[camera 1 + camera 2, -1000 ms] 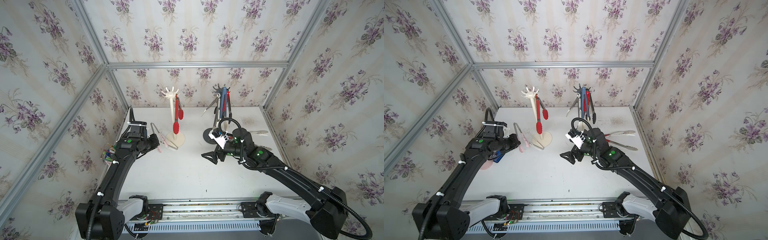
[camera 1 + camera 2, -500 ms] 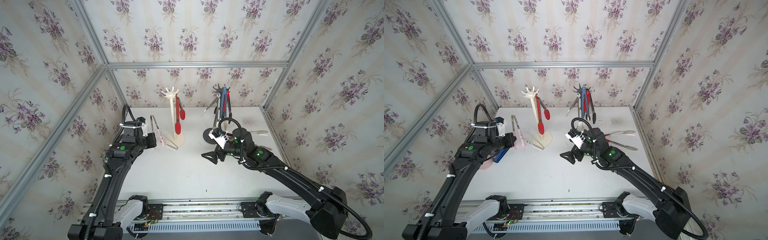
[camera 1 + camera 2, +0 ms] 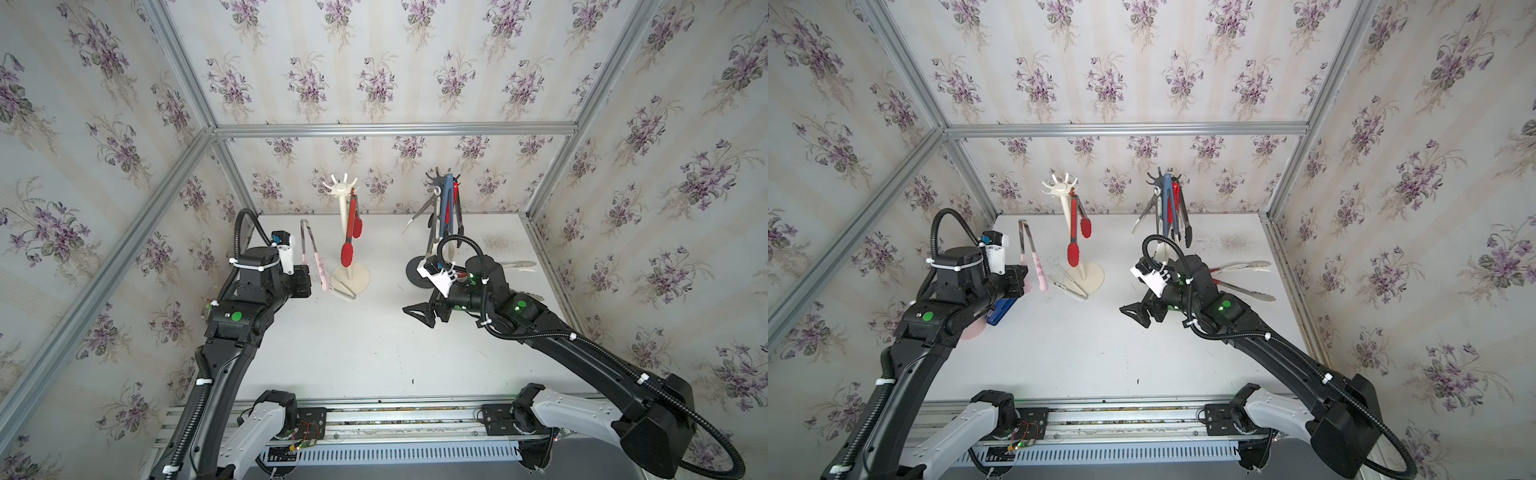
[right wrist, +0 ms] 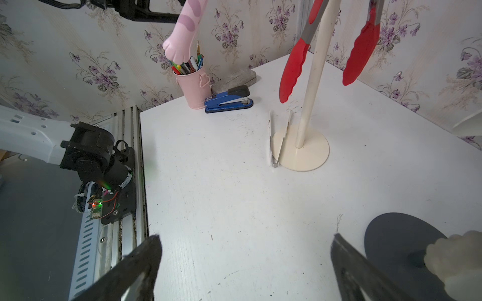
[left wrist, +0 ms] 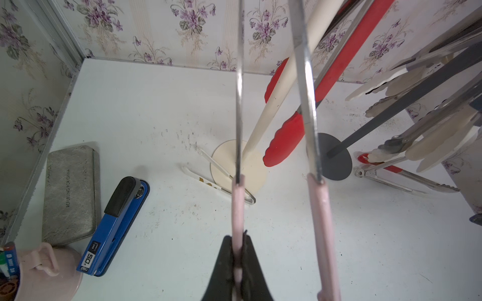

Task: Hang food tongs on kitchen utensil racks
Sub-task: Hang the food tongs on the rack.

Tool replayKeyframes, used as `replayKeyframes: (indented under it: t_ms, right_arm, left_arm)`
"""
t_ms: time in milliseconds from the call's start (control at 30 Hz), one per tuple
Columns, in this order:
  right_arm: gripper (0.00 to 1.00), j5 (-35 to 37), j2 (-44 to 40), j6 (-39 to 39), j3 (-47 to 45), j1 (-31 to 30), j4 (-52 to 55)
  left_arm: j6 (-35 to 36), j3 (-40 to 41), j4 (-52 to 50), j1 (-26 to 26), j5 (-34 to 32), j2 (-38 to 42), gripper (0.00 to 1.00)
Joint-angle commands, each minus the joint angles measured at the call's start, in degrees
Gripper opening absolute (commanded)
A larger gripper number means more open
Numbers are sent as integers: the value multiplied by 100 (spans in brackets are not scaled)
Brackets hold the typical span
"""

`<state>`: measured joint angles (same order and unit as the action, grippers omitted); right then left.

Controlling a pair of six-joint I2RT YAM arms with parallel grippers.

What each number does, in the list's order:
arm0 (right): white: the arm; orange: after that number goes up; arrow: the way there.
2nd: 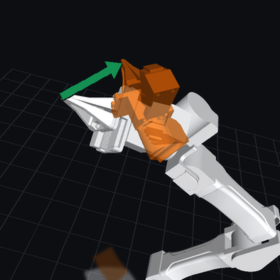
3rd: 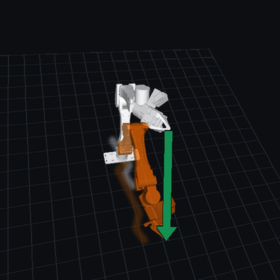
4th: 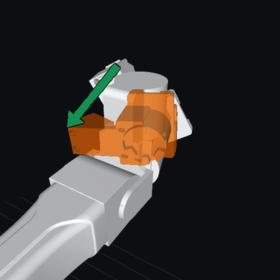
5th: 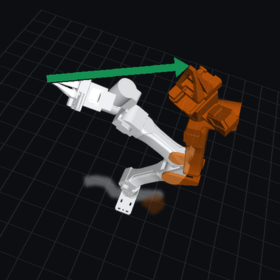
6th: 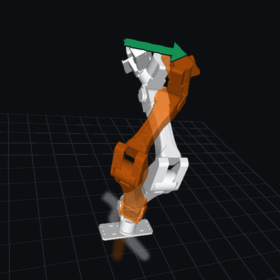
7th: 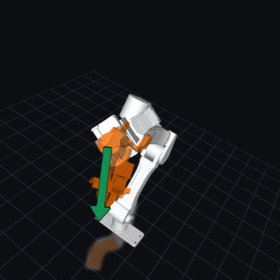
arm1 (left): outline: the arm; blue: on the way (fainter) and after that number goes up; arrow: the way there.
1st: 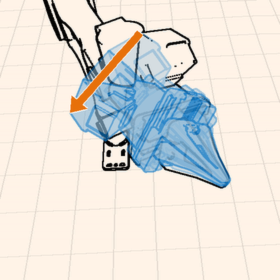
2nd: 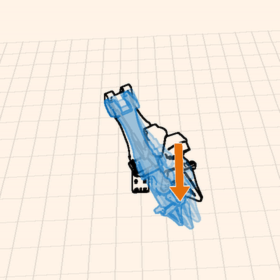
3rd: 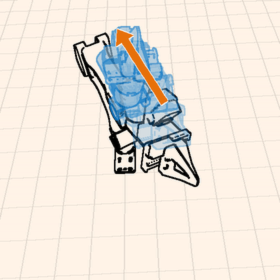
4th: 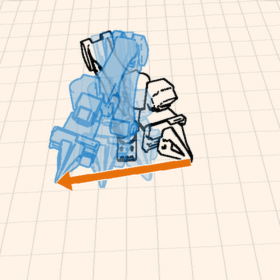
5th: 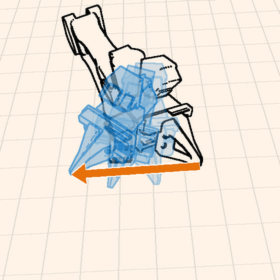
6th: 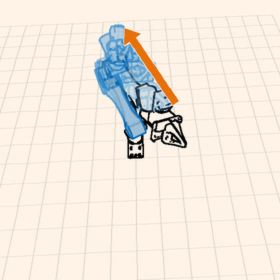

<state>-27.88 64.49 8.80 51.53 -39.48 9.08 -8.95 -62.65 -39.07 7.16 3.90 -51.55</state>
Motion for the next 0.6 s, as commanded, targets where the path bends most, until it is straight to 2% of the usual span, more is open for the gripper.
replayKeyframes:
  t_ms: [0, 567]
  right_arm:
    - [100, -16, -33, 52, 32, -7, -3]
    - [100, -26, -24, 34, 46, -7, -1]
  left_arm:
    - [237, 38, 360, 45, -196, 146, 0]
    - [813, 267, 1173, 279, -76, 732, 0]
